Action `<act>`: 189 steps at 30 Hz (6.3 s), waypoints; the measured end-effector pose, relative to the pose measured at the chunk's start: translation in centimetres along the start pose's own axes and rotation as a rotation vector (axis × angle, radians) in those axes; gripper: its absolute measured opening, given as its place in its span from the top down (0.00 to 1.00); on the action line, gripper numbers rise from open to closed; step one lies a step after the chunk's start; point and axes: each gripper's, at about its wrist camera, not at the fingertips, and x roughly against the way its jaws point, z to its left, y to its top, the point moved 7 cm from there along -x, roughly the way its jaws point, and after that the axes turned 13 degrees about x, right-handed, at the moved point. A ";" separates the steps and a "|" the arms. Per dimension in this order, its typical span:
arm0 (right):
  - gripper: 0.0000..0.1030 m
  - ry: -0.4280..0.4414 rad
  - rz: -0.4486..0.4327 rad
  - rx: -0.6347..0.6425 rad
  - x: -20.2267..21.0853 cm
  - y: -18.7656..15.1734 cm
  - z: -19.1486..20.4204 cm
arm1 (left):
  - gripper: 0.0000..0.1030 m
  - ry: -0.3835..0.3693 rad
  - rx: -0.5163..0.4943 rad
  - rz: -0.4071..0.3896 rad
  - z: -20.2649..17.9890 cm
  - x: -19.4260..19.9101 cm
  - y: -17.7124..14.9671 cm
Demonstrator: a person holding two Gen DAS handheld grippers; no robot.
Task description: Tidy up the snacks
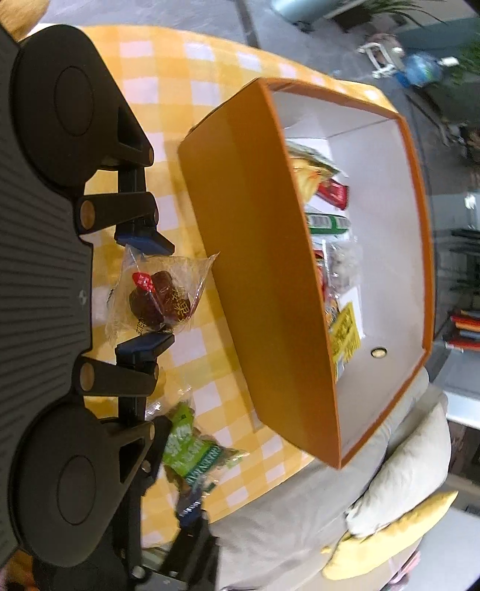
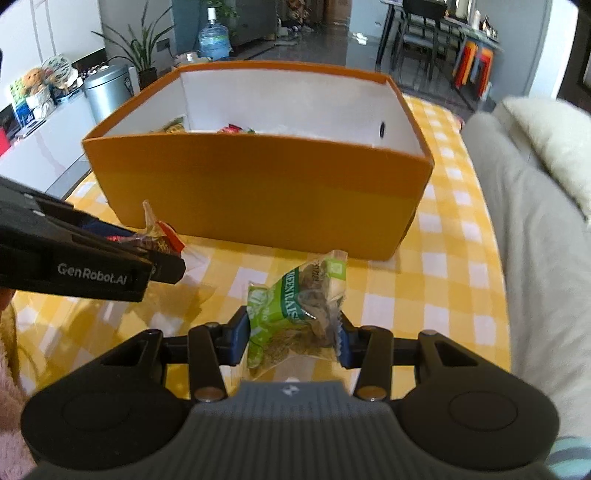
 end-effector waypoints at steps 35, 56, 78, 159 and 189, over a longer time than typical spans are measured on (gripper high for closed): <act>0.58 -0.177 -0.280 0.246 6.0 14.8 -4.8 | 0.51 0.014 -0.163 -0.272 -1.0 7.2 14.2; 0.58 -0.158 -0.067 0.476 -6.4 17.8 -5.5 | 0.51 0.114 -0.205 0.000 1.6 -3.7 16.5; 0.57 -0.130 0.111 0.564 -14.1 17.1 -5.7 | 0.50 0.171 -0.200 0.160 1.8 -10.1 16.1; 0.04 -0.092 -0.128 -0.139 9.3 10.1 -2.5 | 0.11 0.260 0.121 -0.242 3.9 10.7 7.0; 0.04 -0.075 -0.138 -0.162 9.4 9.6 -3.0 | 0.11 0.262 0.107 -0.222 2.8 10.1 6.8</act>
